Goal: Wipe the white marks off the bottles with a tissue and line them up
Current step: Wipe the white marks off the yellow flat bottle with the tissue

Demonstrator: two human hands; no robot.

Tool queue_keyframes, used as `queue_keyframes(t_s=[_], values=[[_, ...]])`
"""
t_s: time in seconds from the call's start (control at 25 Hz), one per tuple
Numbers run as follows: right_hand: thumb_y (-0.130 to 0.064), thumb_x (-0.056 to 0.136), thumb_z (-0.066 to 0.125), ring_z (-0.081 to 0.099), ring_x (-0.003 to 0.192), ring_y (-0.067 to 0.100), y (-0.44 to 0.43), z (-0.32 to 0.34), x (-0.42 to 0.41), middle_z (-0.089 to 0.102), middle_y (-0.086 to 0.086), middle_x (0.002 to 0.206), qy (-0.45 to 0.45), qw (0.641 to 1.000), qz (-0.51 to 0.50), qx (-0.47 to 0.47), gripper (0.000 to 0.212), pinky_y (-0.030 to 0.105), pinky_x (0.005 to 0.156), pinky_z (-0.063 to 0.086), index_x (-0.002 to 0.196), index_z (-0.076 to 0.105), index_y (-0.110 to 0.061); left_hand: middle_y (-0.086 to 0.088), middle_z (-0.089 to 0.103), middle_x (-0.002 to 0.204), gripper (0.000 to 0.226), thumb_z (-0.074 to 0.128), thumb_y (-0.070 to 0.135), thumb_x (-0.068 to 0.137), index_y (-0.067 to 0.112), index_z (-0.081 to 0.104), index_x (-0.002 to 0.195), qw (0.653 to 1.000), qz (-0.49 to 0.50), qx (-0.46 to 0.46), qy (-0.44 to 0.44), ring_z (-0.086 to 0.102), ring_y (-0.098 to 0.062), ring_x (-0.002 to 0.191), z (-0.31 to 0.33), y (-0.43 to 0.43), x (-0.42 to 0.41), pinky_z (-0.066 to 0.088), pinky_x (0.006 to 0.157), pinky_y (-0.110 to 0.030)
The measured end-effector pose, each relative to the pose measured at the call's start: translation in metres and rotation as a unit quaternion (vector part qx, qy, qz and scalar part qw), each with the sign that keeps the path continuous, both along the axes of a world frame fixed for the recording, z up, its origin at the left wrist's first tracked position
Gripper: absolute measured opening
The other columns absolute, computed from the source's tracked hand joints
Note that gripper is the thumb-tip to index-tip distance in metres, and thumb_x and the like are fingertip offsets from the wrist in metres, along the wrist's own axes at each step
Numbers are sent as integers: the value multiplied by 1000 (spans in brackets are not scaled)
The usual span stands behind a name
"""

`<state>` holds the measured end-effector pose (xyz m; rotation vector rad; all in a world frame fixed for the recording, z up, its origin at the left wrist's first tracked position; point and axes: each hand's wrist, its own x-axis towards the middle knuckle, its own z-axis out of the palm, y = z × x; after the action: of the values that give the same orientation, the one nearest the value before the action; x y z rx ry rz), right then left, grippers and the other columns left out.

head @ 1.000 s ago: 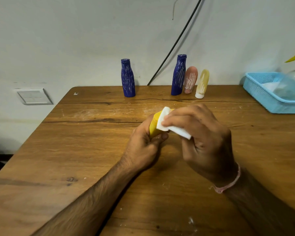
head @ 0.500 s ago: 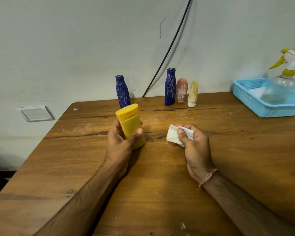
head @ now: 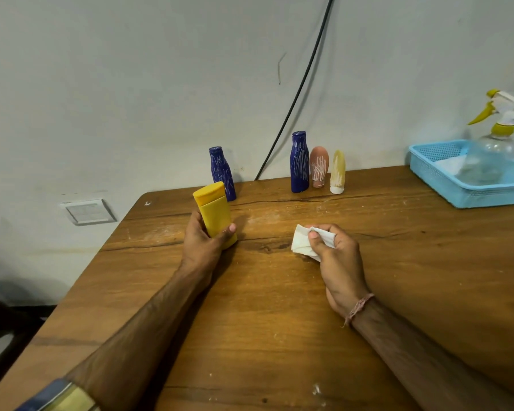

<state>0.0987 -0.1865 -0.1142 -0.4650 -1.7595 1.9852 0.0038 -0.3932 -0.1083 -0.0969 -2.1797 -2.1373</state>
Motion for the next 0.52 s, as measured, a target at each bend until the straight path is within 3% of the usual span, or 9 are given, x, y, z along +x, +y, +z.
queue_keyframes(t_s=[0.16,0.24,0.4,0.52], values=[[-13,99,64,71,100,23,1,-3,-1,73,3,106,-5,1000,7,7,17,42,79,63,95,72,-27,10,60,120,64,81,17,83,30,45,135,1000,4,-31,-1,60,-13,112,0,-1,1,53,84,-30],[-13,99,63,71,100,23,2,-3,-2,73,3,107,-7,1000,14,7,17,40,78,63,96,72,-27,8,59,124,67,82,18,83,28,44,138,999,5,-43,-9,59,-17,115,0,-2,2,53,89,-34],[-14,100,62,70,102,21,3,-2,-1,72,4,112,-18,999,21,15,15,34,76,60,104,72,-25,-1,58,135,60,85,22,79,35,45,122,998,7,-63,-30,57,-22,123,2,-8,1,52,104,-48],[-13,100,61,69,99,19,2,0,0,72,5,110,-15,1000,25,10,15,28,71,56,102,71,-24,-4,55,142,79,92,32,69,28,46,133,997,-9,-62,-35,57,-25,126,4,-18,8,51,106,-51]])
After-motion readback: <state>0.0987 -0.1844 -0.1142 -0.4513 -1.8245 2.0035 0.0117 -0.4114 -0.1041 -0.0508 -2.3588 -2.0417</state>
